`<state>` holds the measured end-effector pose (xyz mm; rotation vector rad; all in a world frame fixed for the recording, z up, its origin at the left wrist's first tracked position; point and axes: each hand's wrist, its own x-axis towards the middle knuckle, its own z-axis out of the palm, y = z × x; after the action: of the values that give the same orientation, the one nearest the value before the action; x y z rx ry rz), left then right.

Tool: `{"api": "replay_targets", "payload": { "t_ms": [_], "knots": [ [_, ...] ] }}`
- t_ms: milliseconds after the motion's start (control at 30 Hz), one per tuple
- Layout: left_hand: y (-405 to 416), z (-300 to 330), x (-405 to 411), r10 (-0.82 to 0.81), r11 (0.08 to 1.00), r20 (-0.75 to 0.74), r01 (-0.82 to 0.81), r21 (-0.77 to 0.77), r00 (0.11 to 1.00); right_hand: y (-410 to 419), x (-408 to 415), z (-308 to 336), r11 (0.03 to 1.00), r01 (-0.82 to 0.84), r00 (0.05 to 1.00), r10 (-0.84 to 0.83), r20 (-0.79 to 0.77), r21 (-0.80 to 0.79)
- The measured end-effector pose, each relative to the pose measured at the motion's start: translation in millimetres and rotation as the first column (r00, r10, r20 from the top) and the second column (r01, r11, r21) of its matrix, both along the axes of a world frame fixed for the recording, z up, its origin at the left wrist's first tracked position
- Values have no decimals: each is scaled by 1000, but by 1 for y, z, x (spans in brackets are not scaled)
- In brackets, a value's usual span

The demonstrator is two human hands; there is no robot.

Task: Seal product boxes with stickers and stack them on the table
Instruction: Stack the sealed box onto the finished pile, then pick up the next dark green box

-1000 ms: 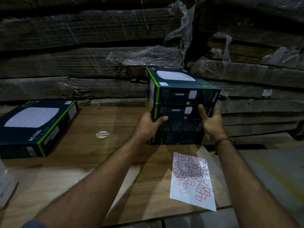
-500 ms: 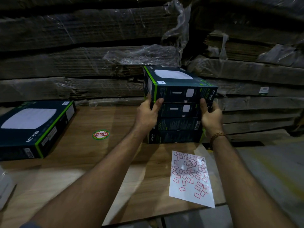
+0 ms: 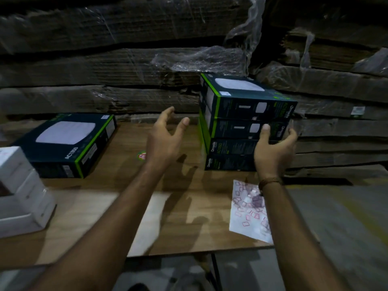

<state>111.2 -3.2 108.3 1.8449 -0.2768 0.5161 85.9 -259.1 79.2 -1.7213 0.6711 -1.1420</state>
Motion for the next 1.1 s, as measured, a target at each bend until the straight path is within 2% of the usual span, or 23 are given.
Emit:
{"api": "replay_targets", "payload": {
  "t_ms": [67,100,167,300,400,467,600,767,900,933,1033,1100],
  "knots": [
    [28,-1,-23,42,999,44,-41,-8,998,37,-13,-8,980,116,988,-98,117,-162],
    [41,-2,-35,64,998,59,-65,7,996,57,-20,-10,966,114,981,-73,180,-231],
    [68,0,-58,121,989,98,-129,76,988,97,-31,-15,941,-42,971,117,207,-337],
    [119,20,-91,197,909,276,-280,307,941,167,-32,-24,754,-420,874,486,0,-506],
    [158,38,-107,208,809,341,-358,466,917,212,-24,-26,584,-613,762,615,-203,-532],
    [183,47,-116,241,761,362,-406,506,901,240,-19,-25,491,-702,691,647,-323,-517],
    [216,59,-127,284,741,380,-453,495,880,296,-5,-19,325,-786,585,664,-465,-526],
    [232,62,-125,267,755,390,-443,483,881,366,21,-22,183,-806,547,592,-592,-563],
    [239,64,-121,276,766,385,-444,465,880,409,47,-35,-41,-728,613,406,-677,-684],
    [241,65,-120,279,765,386,-447,465,879,414,53,-40,-92,-729,605,376,-702,-678],
    [248,64,-116,299,759,378,-458,462,876,417,62,-51,-126,-806,514,335,-790,-578],
    [251,61,-113,306,759,366,-457,464,879,411,64,-53,-101,-798,537,328,-777,-594]
  ]
}}
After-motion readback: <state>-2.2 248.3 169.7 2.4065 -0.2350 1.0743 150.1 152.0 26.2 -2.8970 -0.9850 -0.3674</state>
